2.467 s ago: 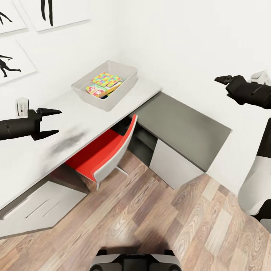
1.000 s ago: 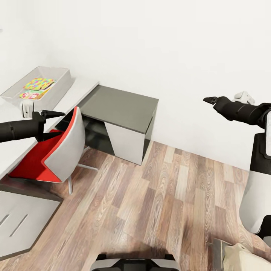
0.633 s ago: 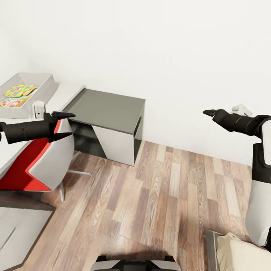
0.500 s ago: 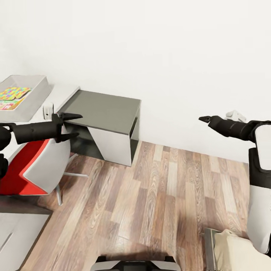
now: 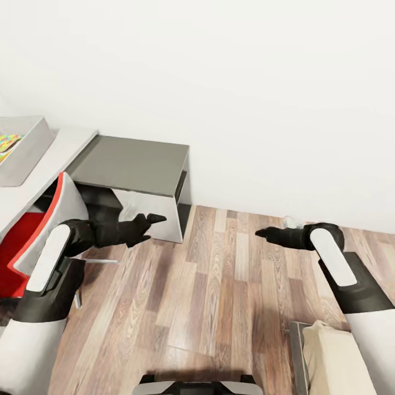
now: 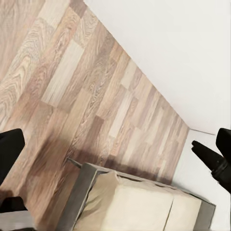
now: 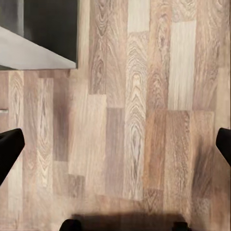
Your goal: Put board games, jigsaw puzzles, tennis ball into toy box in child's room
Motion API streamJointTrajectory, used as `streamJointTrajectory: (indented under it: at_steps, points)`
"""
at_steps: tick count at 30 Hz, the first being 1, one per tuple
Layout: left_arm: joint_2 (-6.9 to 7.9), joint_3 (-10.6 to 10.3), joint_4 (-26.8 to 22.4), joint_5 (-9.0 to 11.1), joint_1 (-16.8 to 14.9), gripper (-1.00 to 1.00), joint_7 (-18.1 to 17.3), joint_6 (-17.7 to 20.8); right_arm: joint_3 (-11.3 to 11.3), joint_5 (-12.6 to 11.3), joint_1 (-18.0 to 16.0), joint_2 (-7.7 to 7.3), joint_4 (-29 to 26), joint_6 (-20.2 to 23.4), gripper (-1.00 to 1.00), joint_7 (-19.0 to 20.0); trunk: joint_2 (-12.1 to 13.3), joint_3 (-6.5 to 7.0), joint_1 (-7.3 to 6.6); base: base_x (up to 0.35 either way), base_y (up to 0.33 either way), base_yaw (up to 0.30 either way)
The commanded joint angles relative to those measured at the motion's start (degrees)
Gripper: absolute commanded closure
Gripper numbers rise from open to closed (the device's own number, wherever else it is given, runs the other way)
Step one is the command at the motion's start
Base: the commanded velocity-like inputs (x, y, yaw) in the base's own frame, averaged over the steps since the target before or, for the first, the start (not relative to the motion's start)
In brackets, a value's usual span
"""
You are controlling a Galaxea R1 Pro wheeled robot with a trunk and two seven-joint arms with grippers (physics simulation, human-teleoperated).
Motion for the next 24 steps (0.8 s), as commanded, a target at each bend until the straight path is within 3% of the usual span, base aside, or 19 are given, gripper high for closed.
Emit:
streamJointTrajectory:
  at_steps: [1, 2, 8, 12, 19, 24]
  points:
    - [0.00, -0.04, -0.05, 0.52, 0.02, -1.00, 0.58, -0.09, 0.14, -0.49, -0.02, -0.05, -0.05, 0.07, -1.00, -0.60, -0.13, -0.07, -0.05, -0.240, 0.000, -0.008]
    - [-1.23, -0.05, -0.04, -2.72, 2.23, -1.00, -0.54, -0.09, 1.27, 0.27, 1.40, -0.06, -0.15, 0.07, -1.00, -0.56, -0.13, -0.07, -0.05, -0.258, 0.000, -0.006]
    - [-2.89, -0.12, -0.06, -9.41, 7.24, -1.00, -4.12, -0.13, 2.83, 1.68, 5.61, -0.13, -1.11, 0.07, -1.00, -0.50, -0.13, 0.10, -0.05, -0.291, 0.000, -0.020]
    - [-3.25, -0.26, -0.05, -11.61, 9.08, -1.00, -5.02, -0.17, 3.10, 1.94, 7.27, -0.27, -1.35, 0.07, -1.00, -0.49, -0.13, 0.38, -0.05, -0.195, 0.000, -0.024]
    - [-4.29, -3.22, -0.02, -15.38, 13.84, -1.00, -5.86, -1.38, 3.33, 2.24, 13.00, -1.75, -1.69, 0.07, -1.00, -0.41, -0.13, 0.97, -0.05, -0.073, 0.000, -0.009]
    - [-4.61, -4.15, 0.13, -17.73, 17.92, -1.00, -6.08, -2.37, 3.39, 2.29, 15.75, -2.40, -2.17, 0.07, -1.00, -0.35, -0.13, 1.42, -0.05, -0.020, 0.000, -0.003]
